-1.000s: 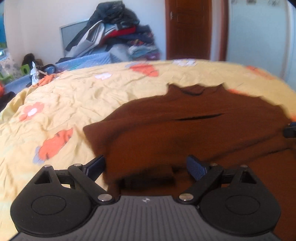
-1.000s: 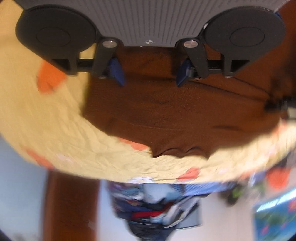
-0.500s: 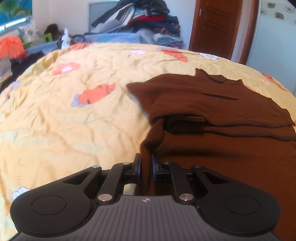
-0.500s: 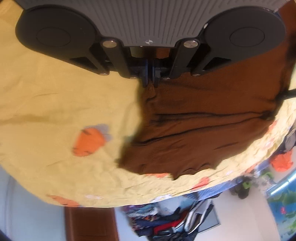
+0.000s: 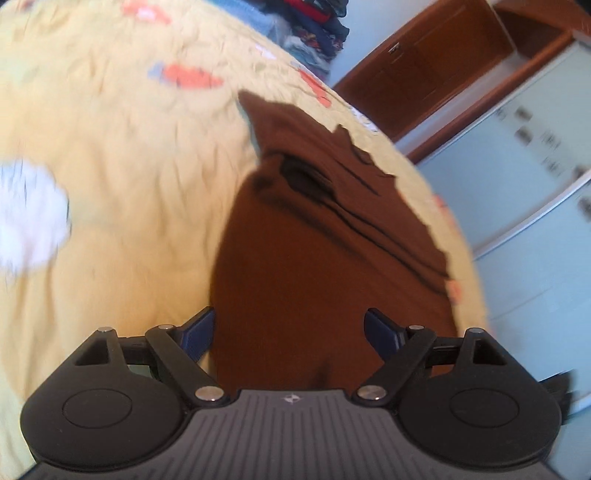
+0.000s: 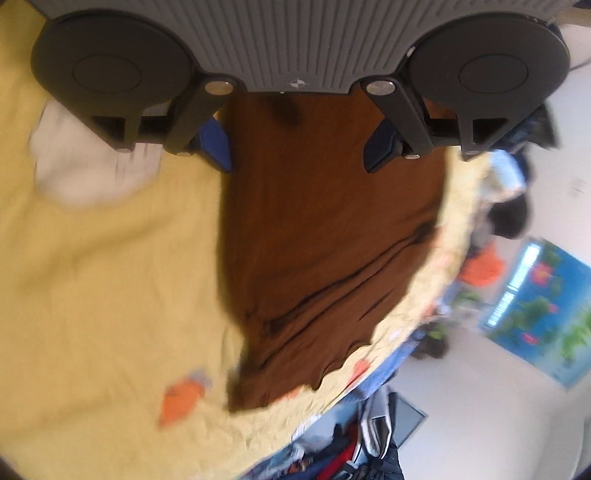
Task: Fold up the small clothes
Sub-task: 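Lift the hem with both grippers and fold it toward the collar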
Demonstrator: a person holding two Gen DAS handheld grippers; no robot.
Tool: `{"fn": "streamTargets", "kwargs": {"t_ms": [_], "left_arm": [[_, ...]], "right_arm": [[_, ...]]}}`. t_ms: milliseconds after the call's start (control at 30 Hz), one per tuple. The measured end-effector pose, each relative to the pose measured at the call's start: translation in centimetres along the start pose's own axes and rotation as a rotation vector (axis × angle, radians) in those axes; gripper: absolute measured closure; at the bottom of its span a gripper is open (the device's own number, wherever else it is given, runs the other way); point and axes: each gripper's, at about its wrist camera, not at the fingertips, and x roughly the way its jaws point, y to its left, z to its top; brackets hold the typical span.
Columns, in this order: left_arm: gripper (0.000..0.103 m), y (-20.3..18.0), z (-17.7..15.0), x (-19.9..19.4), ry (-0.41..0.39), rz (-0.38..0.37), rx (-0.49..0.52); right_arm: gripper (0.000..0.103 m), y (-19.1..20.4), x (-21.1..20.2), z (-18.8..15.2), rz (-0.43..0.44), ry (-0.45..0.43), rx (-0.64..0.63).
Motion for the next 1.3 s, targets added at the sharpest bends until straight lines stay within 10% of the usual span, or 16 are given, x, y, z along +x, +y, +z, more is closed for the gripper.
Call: {"fn": "streamTargets", "kwargs": {"t_ms": [167, 233, 300, 600, 667, 733, 800, 933, 967, 1000, 1300], "left_arm": [[0.034, -0.4, 0.4, 0.7, 0.059, -0.017, 0.018], [0.058, -0.7, 0.5, 1.0, 0.071, 0.025, 0.049], [0.096, -0.6, 0.4, 1.3, 0.082, 0.087, 0.067], [0.092, -0.5, -1.0, -0.5, 0.058, 0.142, 0.156], [0.082, 0.1, -1.4, -1.0, 0.098, 0.081, 0.080], [0.057, 1.0, -2.3, -1.9, 0.115, 0.003, 0.006], [0.048, 1.4, -3.5, -2.9, 0.122, -0.052, -0.029], [0.052, 1.2, -5.0, -3.5, 0.118, -0.064, -0.022], [0.062, 1.0, -5.1, -3.5, 0.114, -0.044, -0.013], [0.097, 0.9, -5.1, -3.2, 0.125, -0.003, -0.010], [0.093, 3.2, -5.7, -4.8, 0.180, -0.023, -0.045]], "right_arm": [[0.035, -1.2, 0.3, -0.5, 0.086, 0.011, 0.110], [0.079, -1.1, 1.0, -0.5, 0.043, 0.045, 0.093], [0.098, -1.2, 1.5, -0.6, -0.010, 0.062, 0.066], [0.097, -3.8, -1.5, -1.0, -0.022, -0.026, 0.103], [0.083, -3.5, -1.5, -1.7, 0.000, -0.009, 0.137], [0.042, -2.5, -2.0, -2.8, 0.067, 0.023, 0.130], [0.030, -1.6, -2.2, -4.8, 0.134, 0.074, 0.118], [0.054, 0.1, -1.8, -8.3, 0.150, 0.151, 0.077], [0.066, 0.2, -1.6, -8.6, 0.130, 0.165, 0.076], [0.089, 0.4, -1.4, -9.0, 0.105, 0.179, 0.064], [0.091, -2.8, -4.8, -9.3, 0.039, 0.109, 0.101]]}}
